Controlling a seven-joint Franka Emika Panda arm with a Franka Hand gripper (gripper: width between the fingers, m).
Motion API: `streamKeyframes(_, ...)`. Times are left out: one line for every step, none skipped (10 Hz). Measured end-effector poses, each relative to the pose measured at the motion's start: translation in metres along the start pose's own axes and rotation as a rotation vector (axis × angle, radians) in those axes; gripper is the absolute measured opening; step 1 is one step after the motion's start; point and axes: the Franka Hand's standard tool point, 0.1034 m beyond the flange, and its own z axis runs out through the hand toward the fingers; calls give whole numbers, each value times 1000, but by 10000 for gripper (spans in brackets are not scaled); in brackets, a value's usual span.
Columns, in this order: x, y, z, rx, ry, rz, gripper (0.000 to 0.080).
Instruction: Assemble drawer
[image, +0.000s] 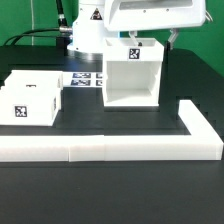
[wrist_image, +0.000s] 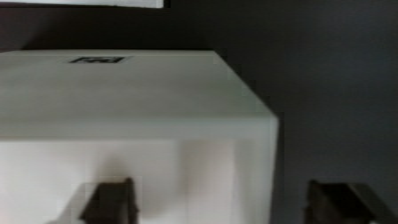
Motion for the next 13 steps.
streamKeyframes(0,0,0,0,0,-1,368)
streamKeyframes(0,0,0,0,0,-1,191)
streamKeyframes(0,0,0,0,-1,-1,191)
streamKeyframes(0,0,0,0,0,-1,41)
streamKeyframes(0,0,0,0,0,0,37)
streamKeyframes(0,0,0,0,0,0,37)
streamKeyframes(0,0,0,0,0,0,37)
streamKeyframes(0,0,0,0,0,0,37)
streamKeyframes(0,0,0,0,0,-1,37)
streamKeyframes(6,3,0,2,2,-12,37)
streamKeyframes(22,7,-1,7,12,-10,37)
streamKeyframes(38,9,-2,11,23,-14,38)
streamKeyframes(55,12,-3,15,32,-21,38)
